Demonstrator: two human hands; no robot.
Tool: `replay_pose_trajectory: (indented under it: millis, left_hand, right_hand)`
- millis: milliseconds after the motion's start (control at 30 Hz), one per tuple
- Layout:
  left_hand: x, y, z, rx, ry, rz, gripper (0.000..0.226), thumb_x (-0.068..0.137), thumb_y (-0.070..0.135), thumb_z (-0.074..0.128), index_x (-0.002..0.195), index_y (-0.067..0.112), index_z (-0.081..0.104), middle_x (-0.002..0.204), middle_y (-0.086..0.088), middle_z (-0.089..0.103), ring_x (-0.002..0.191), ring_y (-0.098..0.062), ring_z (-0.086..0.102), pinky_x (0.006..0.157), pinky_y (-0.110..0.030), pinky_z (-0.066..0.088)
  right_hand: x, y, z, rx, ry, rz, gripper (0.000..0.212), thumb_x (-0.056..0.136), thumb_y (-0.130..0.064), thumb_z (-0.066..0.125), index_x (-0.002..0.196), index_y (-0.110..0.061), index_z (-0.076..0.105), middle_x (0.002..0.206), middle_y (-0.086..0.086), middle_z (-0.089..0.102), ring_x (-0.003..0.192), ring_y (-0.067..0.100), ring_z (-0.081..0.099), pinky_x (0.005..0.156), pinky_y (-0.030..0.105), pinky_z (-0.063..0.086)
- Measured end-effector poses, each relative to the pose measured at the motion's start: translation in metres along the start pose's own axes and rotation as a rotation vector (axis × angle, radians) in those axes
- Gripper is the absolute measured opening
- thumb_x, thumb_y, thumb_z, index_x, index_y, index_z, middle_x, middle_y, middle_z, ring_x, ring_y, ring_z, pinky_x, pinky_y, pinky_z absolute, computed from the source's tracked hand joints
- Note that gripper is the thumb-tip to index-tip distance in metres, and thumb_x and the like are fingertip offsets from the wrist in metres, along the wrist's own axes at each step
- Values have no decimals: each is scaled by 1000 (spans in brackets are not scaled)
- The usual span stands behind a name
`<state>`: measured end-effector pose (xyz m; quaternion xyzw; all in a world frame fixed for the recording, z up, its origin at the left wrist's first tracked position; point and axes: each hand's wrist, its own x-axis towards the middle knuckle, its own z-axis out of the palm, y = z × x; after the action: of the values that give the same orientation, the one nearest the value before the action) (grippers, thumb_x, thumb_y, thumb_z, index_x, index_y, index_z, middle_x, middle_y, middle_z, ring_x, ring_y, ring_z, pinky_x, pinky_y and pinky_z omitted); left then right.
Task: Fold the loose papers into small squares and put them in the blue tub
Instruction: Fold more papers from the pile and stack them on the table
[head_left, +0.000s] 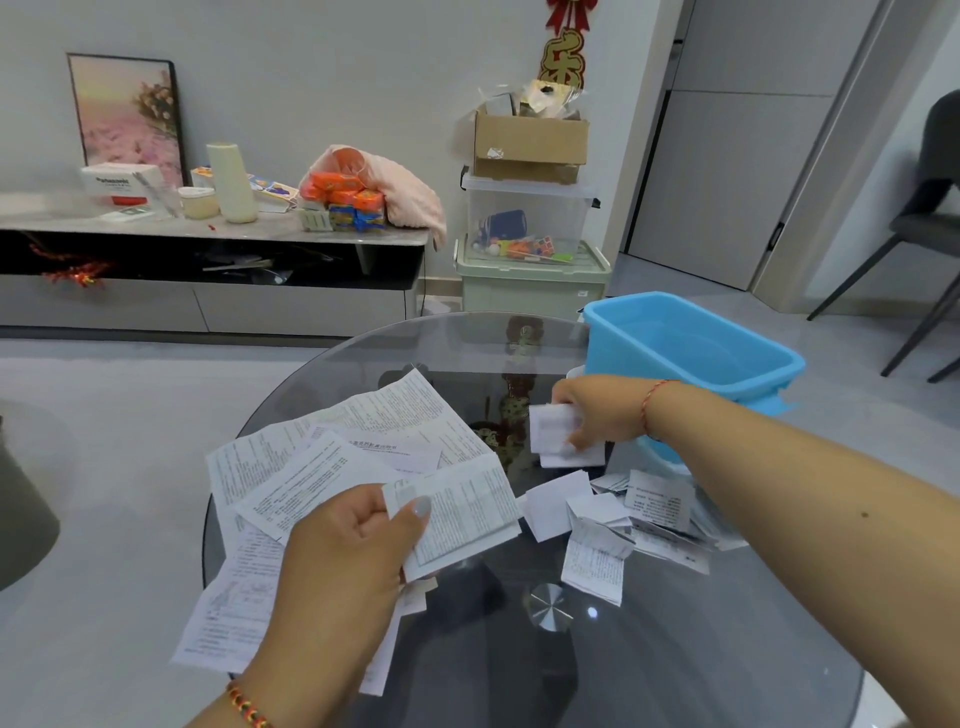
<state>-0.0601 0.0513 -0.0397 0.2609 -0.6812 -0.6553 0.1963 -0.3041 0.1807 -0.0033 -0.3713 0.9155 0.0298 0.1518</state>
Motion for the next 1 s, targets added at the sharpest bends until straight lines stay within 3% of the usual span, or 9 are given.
replay_pose_trajectory:
  millis: [133, 367, 467, 567, 667, 767, 833, 933, 1000]
  left_hand:
    - [1, -2, -1, 6, -2, -29, 11, 88, 15, 64, 81, 12, 73, 84, 1, 75, 76, -25, 71, 64, -42, 59]
    - [-3, 1, 4, 7, -106, -37, 16, 90, 16, 61, 84, 7, 71, 77, -4, 74, 65, -18, 70, 58, -32, 54]
    - [-4, 3, 6, -104, -180, -102, 18, 92, 15, 57, 94, 0, 68, 86, -11, 74, 79, -26, 71, 69, -39, 58]
    - [-7, 6, 6, -225, -214, -169, 19, 94, 12, 53, 97, -1, 66, 90, -13, 73, 82, -25, 72, 64, -33, 58]
    - [-8, 7, 5, -288, -239, -215, 21, 97, 13, 48, 101, 1, 65, 92, -14, 73, 84, -26, 71, 63, -34, 59]
    - [-9, 7, 5, -299, -251, -189, 26, 99, 18, 43, 105, 5, 65, 95, -12, 73, 87, -26, 71, 68, -37, 59]
    - [-12, 8, 4, -309, -265, -159, 26, 99, 22, 43, 104, 10, 66, 95, -10, 73, 88, -26, 71, 71, -39, 59]
    - [-18, -2, 5, 14, -256, 29, 9, 91, 19, 59, 95, 23, 66, 86, 4, 73, 82, -10, 69, 70, -26, 54]
    - [-27, -6, 5, 288, -232, 196, 20, 83, 18, 68, 90, 36, 61, 82, 14, 70, 78, -4, 65, 71, -24, 50]
  right_hand:
    - [-28, -8, -32, 359, 144, -47, 16, 91, -28, 60, 103, -20, 54, 95, -4, 61, 85, 13, 56, 72, 23, 45]
    - [-80, -57, -29, 650, 20, -323, 8, 92, -24, 57, 98, -20, 60, 96, -1, 70, 88, 14, 67, 82, 31, 56]
    - [-85, -68, -13, 565, 39, -381, 14, 91, -22, 60, 105, -20, 62, 100, -5, 66, 94, 11, 63, 86, 31, 53]
    - [-83, -72, 1, 414, 100, -435, 24, 91, -24, 60, 114, -25, 62, 99, -18, 51, 95, -3, 51, 88, 13, 44]
    - [-84, -74, 10, 314, 123, -481, 34, 92, -29, 57, 125, -33, 55, 106, -16, 42, 99, -7, 38, 87, 10, 33]
    - [-89, -80, 13, 392, 51, -468, 40, 92, -26, 58, 131, -30, 49, 110, -23, 43, 102, -16, 40, 87, 8, 35]
    - [-95, -84, 18, 396, 64, -430, 47, 92, -26, 59, 135, -31, 42, 119, -19, 46, 108, -7, 44, 91, 12, 38]
    - [-111, -88, 38, 215, 285, -403, 57, 88, -23, 62, 139, -27, 36, 126, -7, 44, 115, 7, 41, 95, 15, 29]
    - [-126, -88, 62, 40, 496, -449, 64, 75, -18, 71, 133, -21, 42, 110, -3, 50, 102, 14, 51, 85, 18, 41]
